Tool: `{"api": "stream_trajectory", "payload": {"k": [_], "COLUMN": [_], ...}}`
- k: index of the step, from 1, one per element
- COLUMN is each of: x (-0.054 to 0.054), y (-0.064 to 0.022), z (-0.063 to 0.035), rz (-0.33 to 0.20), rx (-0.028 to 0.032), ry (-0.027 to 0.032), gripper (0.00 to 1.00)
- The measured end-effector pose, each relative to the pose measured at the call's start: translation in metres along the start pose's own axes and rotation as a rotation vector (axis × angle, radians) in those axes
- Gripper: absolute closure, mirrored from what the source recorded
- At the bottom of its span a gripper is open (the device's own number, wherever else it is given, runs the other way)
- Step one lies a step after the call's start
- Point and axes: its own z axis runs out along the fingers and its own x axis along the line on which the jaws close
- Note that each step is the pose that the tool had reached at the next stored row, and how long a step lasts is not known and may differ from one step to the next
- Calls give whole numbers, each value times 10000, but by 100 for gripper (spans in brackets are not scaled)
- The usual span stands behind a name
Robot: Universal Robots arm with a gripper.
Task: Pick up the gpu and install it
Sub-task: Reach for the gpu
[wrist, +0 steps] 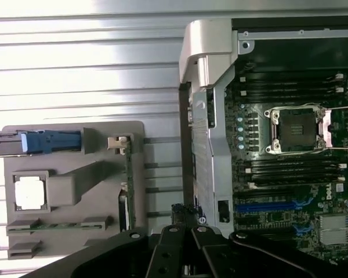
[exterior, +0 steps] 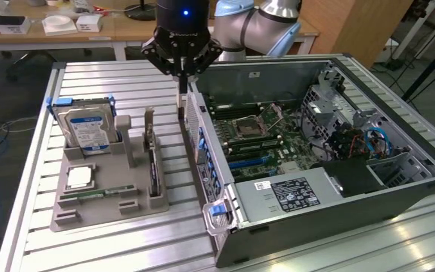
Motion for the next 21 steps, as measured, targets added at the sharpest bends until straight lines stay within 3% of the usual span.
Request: {"api": "stream_trajectory", "payload": {"k": [13, 21], "x": [404, 590], "y": [-31, -46], "z": [18, 22], "rz": [0, 0], "rx": [-1, 0], "ry": [0, 0], "gripper": [89, 89]}}
